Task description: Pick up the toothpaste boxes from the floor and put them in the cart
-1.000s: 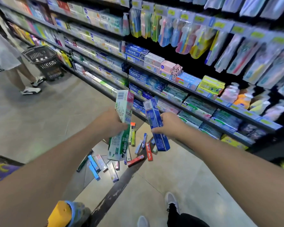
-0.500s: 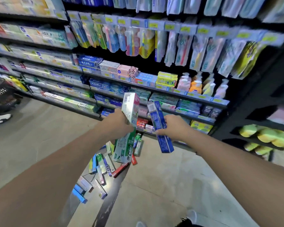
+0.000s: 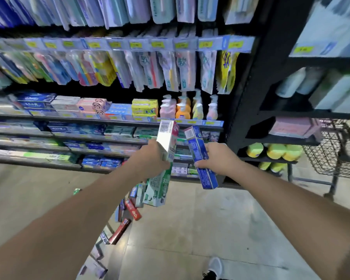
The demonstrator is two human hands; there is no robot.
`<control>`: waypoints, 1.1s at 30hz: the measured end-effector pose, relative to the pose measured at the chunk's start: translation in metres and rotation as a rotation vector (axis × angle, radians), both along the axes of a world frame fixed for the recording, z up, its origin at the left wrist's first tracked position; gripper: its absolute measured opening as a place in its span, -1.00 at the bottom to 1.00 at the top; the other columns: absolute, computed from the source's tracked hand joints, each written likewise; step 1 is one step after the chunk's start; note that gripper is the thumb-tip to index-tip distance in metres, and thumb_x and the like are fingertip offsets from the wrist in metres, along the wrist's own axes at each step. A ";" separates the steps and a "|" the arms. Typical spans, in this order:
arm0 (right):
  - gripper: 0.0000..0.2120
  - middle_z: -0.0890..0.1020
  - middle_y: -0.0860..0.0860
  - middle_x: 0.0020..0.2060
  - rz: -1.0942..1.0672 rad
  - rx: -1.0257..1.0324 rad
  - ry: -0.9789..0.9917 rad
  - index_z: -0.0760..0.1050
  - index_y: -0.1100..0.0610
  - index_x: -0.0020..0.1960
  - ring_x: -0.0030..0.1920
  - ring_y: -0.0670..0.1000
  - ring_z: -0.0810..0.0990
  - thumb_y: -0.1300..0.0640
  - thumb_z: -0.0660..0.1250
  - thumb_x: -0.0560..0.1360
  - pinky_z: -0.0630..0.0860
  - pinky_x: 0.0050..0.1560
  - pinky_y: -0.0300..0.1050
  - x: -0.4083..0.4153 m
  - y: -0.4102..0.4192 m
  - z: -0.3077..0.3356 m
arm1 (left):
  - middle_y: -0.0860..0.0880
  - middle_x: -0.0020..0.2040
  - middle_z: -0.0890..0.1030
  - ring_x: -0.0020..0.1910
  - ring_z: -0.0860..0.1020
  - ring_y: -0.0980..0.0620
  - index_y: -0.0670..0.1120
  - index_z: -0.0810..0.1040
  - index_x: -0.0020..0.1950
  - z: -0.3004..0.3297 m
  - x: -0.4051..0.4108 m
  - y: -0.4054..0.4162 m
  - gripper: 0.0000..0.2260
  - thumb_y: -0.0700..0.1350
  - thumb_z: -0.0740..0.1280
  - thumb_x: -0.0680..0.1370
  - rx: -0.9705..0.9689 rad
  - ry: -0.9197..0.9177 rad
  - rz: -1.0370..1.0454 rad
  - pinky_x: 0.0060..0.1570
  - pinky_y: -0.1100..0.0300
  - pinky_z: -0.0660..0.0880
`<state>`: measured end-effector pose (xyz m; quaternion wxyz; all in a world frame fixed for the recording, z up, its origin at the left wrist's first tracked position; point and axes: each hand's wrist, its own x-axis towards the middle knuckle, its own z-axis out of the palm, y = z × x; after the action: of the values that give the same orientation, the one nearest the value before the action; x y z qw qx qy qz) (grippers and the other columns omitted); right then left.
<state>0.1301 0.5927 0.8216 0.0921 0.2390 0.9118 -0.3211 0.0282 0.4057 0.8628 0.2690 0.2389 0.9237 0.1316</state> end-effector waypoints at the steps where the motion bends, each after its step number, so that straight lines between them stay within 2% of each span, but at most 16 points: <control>1: -0.66 0.63 0.10 -0.18 -0.016 0.004 -0.006 0.52 0.17 -0.03 -0.19 0.08 0.64 -0.06 0.51 0.41 0.63 -0.14 0.05 0.004 0.014 0.000 | -0.07 -0.17 0.53 -0.33 0.54 0.02 -0.20 0.24 0.35 -0.001 0.001 0.015 -0.47 0.02 0.40 0.55 -0.003 0.001 -0.004 -0.45 0.14 0.53; 5: -0.62 0.62 0.06 -0.16 -0.065 0.022 -0.013 0.53 0.17 -0.04 -0.16 0.07 0.63 -0.10 0.52 0.38 0.62 -0.15 0.02 0.020 0.061 -0.002 | -0.07 -0.13 0.53 -0.31 0.53 0.02 -0.16 0.26 0.33 -0.004 0.008 0.068 -0.50 0.02 0.40 0.54 0.011 -0.012 -0.046 -0.45 0.17 0.43; 9: -0.63 0.63 0.05 -0.15 -0.144 0.014 -0.029 0.50 0.15 -0.06 -0.15 0.04 0.63 -0.11 0.51 0.39 0.60 -0.15 -0.02 0.039 0.100 -0.010 | -0.05 -0.15 0.51 -0.28 0.52 0.05 -0.16 0.23 0.30 -0.007 0.015 0.115 -0.50 0.02 0.40 0.55 -0.005 -0.001 -0.130 -0.42 0.19 0.43; 13: -0.59 0.64 0.04 -0.10 -0.219 -0.012 -0.048 0.46 0.14 0.01 -0.12 0.03 0.65 -0.14 0.50 0.40 0.64 -0.08 0.04 0.053 0.133 -0.018 | 0.00 -0.17 0.45 -0.29 0.47 0.09 -0.10 0.19 0.16 -0.010 0.019 0.158 -0.56 0.05 0.40 0.55 -0.049 0.016 -0.213 -0.46 0.20 0.35; 18: -0.59 0.65 0.06 -0.02 -0.304 -0.036 -0.073 0.47 0.15 0.06 -0.05 0.04 0.66 -0.14 0.47 0.44 0.64 -0.06 -0.02 0.064 0.169 -0.027 | -0.07 -0.07 0.48 -0.20 0.52 -0.01 -0.12 0.22 0.15 -0.023 0.012 0.207 -0.55 0.04 0.42 0.51 -0.055 -0.035 -0.297 -0.40 0.12 0.41; 21: -0.57 0.64 0.05 -0.04 -0.346 -0.007 -0.075 0.47 0.14 0.04 -0.07 0.01 0.64 -0.17 0.46 0.43 0.61 -0.10 -0.08 0.067 0.192 -0.030 | -0.12 -0.03 0.52 -0.14 0.57 -0.09 -0.14 0.21 0.15 -0.033 0.008 0.240 -0.55 0.02 0.41 0.51 -0.049 -0.043 -0.375 -0.38 0.10 0.43; 23: -0.57 0.60 0.02 -0.12 -0.366 0.048 -0.126 0.42 0.15 0.01 -0.13 -0.02 0.60 -0.18 0.44 0.45 0.56 -0.18 -0.17 0.071 0.207 -0.026 | -0.12 -0.07 0.55 -0.15 0.60 -0.11 -0.15 0.21 0.16 -0.036 0.005 0.263 -0.55 0.01 0.40 0.51 -0.052 -0.055 -0.436 -0.37 0.10 0.47; 25: -0.60 0.55 0.02 -0.18 -0.419 0.073 -0.167 0.41 0.14 -0.03 -0.17 -0.01 0.60 -0.16 0.43 0.46 0.54 -0.24 -0.17 0.075 0.223 -0.020 | -0.12 -0.09 0.53 -0.17 0.59 -0.12 -0.17 0.24 0.14 -0.037 0.002 0.289 -0.58 0.00 0.40 0.51 -0.041 -0.056 -0.496 -0.35 0.08 0.49; 28: -0.70 0.58 0.06 -0.24 -0.529 0.072 -0.160 0.45 0.13 -0.13 -0.27 0.01 0.59 -0.07 0.45 0.45 0.50 -0.37 -0.17 0.081 0.249 -0.010 | -0.12 -0.05 0.49 -0.12 0.56 -0.14 -0.15 0.25 0.13 -0.035 0.002 0.329 -0.58 0.04 0.39 0.50 -0.046 0.012 -0.607 -0.38 0.11 0.38; 31: -0.75 0.57 0.05 -0.25 -0.653 0.031 -0.140 0.43 0.09 -0.16 -0.36 -0.03 0.53 -0.01 0.47 0.44 0.37 -0.48 -0.22 0.094 0.272 -0.004 | -0.11 0.01 0.48 -0.03 0.56 -0.18 -0.11 0.24 0.11 -0.037 0.010 0.370 -0.56 0.08 0.40 0.48 -0.054 0.033 -0.695 -0.21 0.06 0.46; 33: -0.76 0.57 0.03 -0.25 -0.718 0.030 -0.145 0.44 0.07 -0.15 -0.33 -0.03 0.55 -0.02 0.47 0.45 0.42 -0.44 -0.19 0.107 0.286 -0.002 | -0.12 0.06 0.49 -0.03 0.54 -0.17 -0.12 0.25 0.13 -0.040 0.018 0.396 -0.53 0.09 0.41 0.46 -0.050 0.031 -0.750 -0.15 0.05 0.47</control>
<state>0.2367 0.8784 0.8200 0.0346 0.5674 0.7653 -0.3019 0.0467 0.8021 0.8227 0.2900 0.5561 0.7789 -0.0022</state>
